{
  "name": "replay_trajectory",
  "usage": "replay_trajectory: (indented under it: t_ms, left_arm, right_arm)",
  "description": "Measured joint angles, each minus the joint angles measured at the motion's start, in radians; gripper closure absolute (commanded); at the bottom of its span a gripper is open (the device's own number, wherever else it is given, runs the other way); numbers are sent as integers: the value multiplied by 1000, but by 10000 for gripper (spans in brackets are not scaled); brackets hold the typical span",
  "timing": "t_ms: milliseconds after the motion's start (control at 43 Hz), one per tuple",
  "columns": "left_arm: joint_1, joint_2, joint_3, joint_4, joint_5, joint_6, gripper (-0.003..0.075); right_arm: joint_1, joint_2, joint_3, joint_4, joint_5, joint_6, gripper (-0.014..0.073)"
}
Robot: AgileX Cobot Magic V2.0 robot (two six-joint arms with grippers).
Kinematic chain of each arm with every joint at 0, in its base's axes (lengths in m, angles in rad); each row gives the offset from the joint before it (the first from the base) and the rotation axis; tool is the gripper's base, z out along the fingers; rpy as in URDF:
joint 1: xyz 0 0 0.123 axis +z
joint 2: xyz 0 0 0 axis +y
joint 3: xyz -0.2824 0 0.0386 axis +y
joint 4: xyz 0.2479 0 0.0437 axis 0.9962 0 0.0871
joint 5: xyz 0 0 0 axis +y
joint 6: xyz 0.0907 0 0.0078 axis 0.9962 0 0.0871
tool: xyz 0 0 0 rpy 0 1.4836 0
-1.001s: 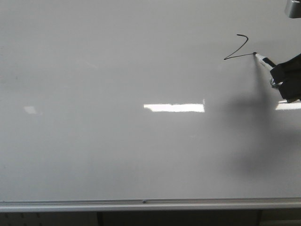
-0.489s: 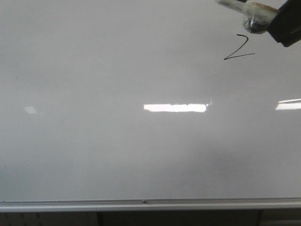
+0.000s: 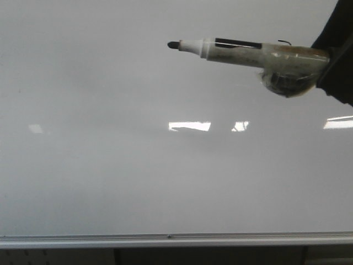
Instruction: Write number 2 on whiteboard
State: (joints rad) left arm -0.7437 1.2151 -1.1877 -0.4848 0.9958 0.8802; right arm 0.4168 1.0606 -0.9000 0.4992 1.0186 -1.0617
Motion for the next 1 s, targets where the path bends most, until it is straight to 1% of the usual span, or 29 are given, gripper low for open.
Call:
replay_trajectory:
  t_ms: [93,233,489,559,675,698,745,815,908,931,1001]
  left_arm:
    - [-53,71,-31,3,-2,6,205]
    - [-102,166,-73,2,-15,11,205]
    - [-119,292,-115,4,-36,13,216]
    - [-119,302,-117,4,-36,13,272]
    - [-119,306,-118,4,-36,13,435]
    - [-119,306,-118,4,-36,13,451]
    - [-119,306,-118,4,-36,13,510]
    - [-119,306,-118,4,-36,13,567]
    - [-119,306,-118,4,-36,13,616]
    - [-119,306,-118,4,-36,13,628]
    - [-119,306,-118,5,-31,17,653]
  right_arm:
    - [2,0,0,0,3,0,662]
    - [2,0,-2,4,6,0,662]
    - [2,0,-2,5,7,0,662]
    - [2,0,-2,6,7,-2,662]
    - [2,0,-2,6,7,-2,662]
    - [2,0,-2,6,7,-2,662]
    - [2,0,-2,6,7,-2,662]
    - [2,0,-2,6,7,-2,662]
    - [2,0,-2,6,5,-2,642]
    - [2,0,-2,6,3,-2,627]
    - [2,0,-2,6,1,-6,542]
